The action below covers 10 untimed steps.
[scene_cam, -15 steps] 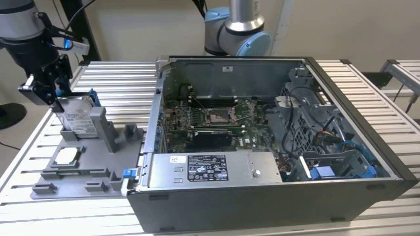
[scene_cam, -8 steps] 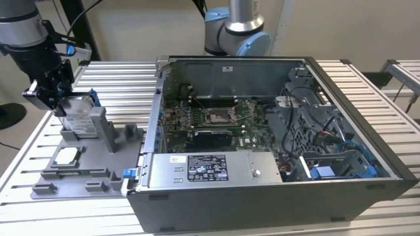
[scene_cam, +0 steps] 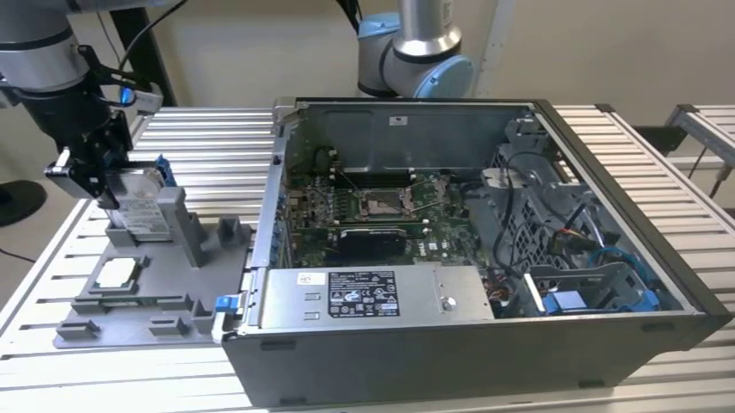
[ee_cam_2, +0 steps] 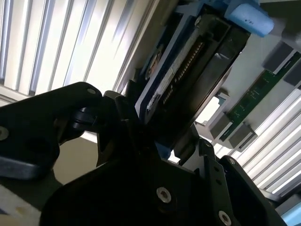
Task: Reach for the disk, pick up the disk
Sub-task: 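Pick up the disk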
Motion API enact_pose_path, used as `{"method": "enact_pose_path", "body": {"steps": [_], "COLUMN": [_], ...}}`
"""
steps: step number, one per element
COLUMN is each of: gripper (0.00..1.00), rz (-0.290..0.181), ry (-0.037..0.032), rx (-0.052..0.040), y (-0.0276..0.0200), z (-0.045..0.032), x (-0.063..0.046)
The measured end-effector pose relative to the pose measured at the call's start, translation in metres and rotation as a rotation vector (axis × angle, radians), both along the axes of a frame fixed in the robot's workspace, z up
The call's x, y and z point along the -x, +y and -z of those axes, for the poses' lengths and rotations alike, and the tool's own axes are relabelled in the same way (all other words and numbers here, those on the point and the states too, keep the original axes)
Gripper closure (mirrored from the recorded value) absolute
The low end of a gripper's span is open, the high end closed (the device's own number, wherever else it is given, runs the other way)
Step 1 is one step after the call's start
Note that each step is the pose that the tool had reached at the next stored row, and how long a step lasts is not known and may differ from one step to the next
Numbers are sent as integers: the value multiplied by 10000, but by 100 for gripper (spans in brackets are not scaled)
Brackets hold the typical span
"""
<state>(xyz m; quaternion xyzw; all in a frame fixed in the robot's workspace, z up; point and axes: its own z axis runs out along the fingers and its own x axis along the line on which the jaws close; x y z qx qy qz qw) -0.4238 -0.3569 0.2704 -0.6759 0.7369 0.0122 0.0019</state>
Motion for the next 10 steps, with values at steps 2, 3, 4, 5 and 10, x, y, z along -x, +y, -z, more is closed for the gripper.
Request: {"method": "enact_pose_path", "body": {"steps": [2, 3, 4, 5, 10], "gripper": [0, 0, 0, 0, 0], "rz": [-19, -29, -39, -48, -86], "ry": [-1, 0, 1, 0, 2], "rx": [0, 0, 0, 1, 1], "y": [0, 0, 0, 0, 0], "z": [21, 32, 44, 56, 110], "x": [0, 0, 0, 0, 0]}}
